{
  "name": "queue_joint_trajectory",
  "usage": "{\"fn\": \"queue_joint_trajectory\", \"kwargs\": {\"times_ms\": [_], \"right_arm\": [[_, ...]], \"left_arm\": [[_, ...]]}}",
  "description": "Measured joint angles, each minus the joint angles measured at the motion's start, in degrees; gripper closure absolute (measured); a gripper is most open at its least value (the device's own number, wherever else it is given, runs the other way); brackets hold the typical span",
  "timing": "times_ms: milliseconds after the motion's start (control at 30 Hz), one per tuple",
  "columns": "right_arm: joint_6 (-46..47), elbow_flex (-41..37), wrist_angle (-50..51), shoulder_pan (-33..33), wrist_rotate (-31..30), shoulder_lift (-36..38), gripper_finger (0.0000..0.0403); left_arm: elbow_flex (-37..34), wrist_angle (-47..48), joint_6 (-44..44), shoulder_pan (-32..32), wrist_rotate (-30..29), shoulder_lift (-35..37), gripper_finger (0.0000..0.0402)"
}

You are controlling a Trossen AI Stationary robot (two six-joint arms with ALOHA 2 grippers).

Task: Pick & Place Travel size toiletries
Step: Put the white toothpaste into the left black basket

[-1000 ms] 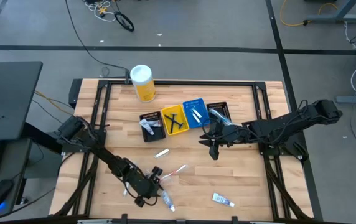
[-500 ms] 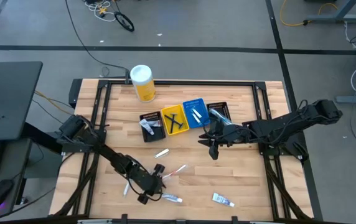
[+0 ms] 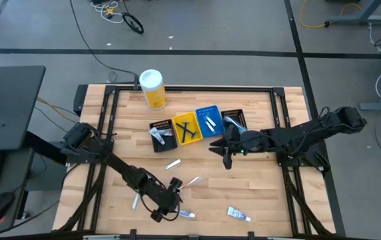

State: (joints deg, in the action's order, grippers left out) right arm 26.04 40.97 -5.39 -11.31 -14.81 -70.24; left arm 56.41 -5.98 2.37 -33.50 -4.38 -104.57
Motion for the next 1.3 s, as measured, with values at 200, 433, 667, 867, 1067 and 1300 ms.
{"fn": "queue_joint_trajectory", "kwargs": {"times_ms": [200,433,667,867,1067,1300], "right_arm": [[-3.15,-0.02,4.66,0.81,-0.01,-1.05,0.0277],[-4.5,-0.02,5.15,1.23,0.51,-3.58,0.0233],[-6.39,-0.01,5.25,1.19,0.36,-4.98,0.02],[-12.19,0.01,8.11,-0.29,0.26,-7.35,0.0199],[-10.09,-0.02,15.51,-2.87,2.02,-9.94,0.0199],[-7.0,-0.02,15.79,-6.38,3.46,-11.76,0.0199]], "left_arm": [[1.42,-1.94,0.79,0.12,0.29,-0.47,0.0191],[1.21,-7.26,1.51,0.39,6.53,-5.81,0.0193],[1.15,-6.37,0.23,0.39,3.2,-6.32,0.0193],[1.11,-2.12,3.56,0.38,3.54,-6.8,0.0194],[1.28,-3.58,4.15,0.33,2.9,-8.68,0.0232],[1.1,-5.55,2.88,0.33,-0.48,-8.85,0.0319]]}}
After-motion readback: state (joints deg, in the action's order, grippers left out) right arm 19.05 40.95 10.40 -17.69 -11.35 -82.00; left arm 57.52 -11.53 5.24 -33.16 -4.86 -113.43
